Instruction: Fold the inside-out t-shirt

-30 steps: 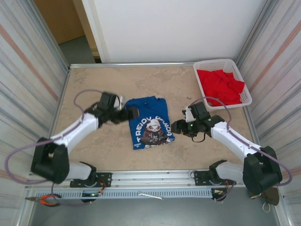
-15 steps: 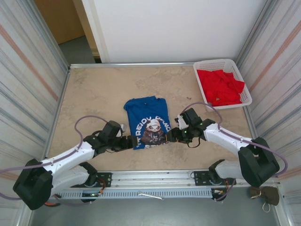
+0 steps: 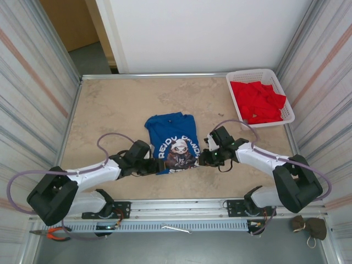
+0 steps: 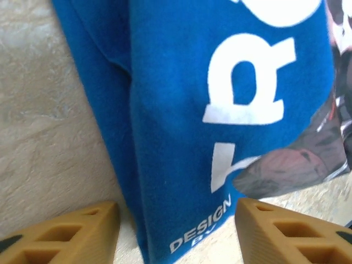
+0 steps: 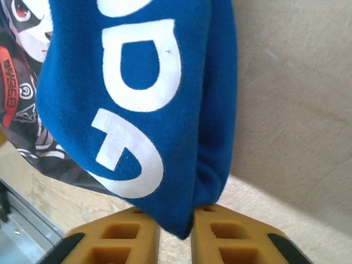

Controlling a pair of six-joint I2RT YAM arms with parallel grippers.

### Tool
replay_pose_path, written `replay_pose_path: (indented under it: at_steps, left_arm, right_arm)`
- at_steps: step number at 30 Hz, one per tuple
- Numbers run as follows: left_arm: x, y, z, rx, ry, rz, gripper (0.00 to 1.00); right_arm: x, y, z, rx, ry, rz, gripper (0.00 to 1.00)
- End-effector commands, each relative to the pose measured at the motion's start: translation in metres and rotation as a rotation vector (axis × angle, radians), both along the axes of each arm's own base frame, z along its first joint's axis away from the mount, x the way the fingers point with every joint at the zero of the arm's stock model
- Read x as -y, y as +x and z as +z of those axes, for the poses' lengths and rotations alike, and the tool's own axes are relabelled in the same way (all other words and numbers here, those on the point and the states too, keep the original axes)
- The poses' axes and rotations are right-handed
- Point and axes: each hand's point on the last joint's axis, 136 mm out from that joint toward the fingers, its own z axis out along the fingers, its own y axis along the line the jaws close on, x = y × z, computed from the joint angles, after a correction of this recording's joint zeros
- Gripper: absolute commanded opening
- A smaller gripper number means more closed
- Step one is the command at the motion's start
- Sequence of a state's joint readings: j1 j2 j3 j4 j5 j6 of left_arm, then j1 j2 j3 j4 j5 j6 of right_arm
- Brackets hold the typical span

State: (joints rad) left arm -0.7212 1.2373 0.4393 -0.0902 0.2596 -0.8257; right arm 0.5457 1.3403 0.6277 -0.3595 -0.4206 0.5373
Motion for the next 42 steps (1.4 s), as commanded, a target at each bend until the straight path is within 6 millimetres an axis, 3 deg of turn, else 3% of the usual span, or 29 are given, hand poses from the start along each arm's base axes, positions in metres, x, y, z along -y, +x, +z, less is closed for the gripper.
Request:
replay_pose_path:
  at_steps: [1, 4, 13, 17, 22, 23, 24, 25, 26, 27, 29, 33, 36, 39, 42]
  left_arm:
    - [0.002, 0.008, -0.001, 0.043, 0.003, 0.008, 0.31]
    - [-0.004, 0.013, 0.0, 0.06, 0.004, 0.021, 0.01]
    - [-0.037, 0.033, 0.03, 0.113, -0.059, 0.094, 0.0]
    - [-0.051, 0.03, 0.032, 0.109, -0.065, 0.117, 0.0]
    - [-0.054, 0.015, 0.022, 0.064, -0.072, 0.115, 0.0]
    - [-0.055, 0.011, 0.019, 0.049, -0.074, 0.109, 0.0]
    - [-0.056, 0.007, 0.016, 0.031, -0.067, 0.107, 0.0]
    - [-0.059, 0.001, 0.013, 0.01, -0.051, 0.106, 0.11]
    - [-0.064, -0.002, 0.012, -0.004, -0.026, 0.112, 0.34]
    - [-0.068, -0.004, 0.013, -0.005, -0.005, 0.118, 0.49]
    - [-0.076, -0.003, 0.023, 0.023, 0.031, 0.14, 0.66]
    - [-0.075, 0.02, 0.062, 0.13, 0.008, 0.162, 0.74]
    - [-0.052, 0.049, 0.091, 0.193, -0.068, 0.129, 0.74]
    - [-0.021, 0.078, 0.102, 0.202, -0.153, 0.068, 0.74]
    - [0.001, 0.099, 0.094, 0.198, -0.169, 0.037, 0.74]
  right_arm:
    - [0.007, 0.003, 0.004, 0.01, 0.007, -0.012, 0.0]
    - [0.016, 0.002, 0.01, 0.012, 0.024, -0.035, 0.0]
    - [0.025, -0.016, 0.019, -0.031, 0.059, -0.056, 0.0]
    - [0.034, -0.027, 0.005, -0.085, 0.015, -0.079, 0.0]
    - [0.035, -0.039, -0.018, -0.182, -0.007, -0.088, 0.0]
    - [0.035, -0.042, -0.022, -0.197, -0.018, -0.08, 0.03]
    - [0.034, -0.042, -0.023, -0.202, -0.025, -0.074, 0.21]
    - [0.034, -0.043, -0.023, -0.206, -0.025, -0.07, 0.41]
    - [0.033, -0.041, -0.018, -0.198, -0.019, -0.065, 0.47]
    - [0.032, -0.039, -0.011, -0.183, -0.013, -0.062, 0.49]
    - [0.029, -0.03, 0.01, -0.137, 0.003, -0.062, 0.47]
    - [0.018, -0.005, 0.052, -0.039, 0.062, -0.073, 0.35]
    - [-0.003, 0.017, 0.07, 0.008, 0.135, -0.074, 0.28]
    - [-0.032, 0.033, 0.07, 0.019, 0.183, -0.058, 0.27]
    - [-0.058, 0.041, 0.051, 0.002, 0.173, -0.034, 0.25]
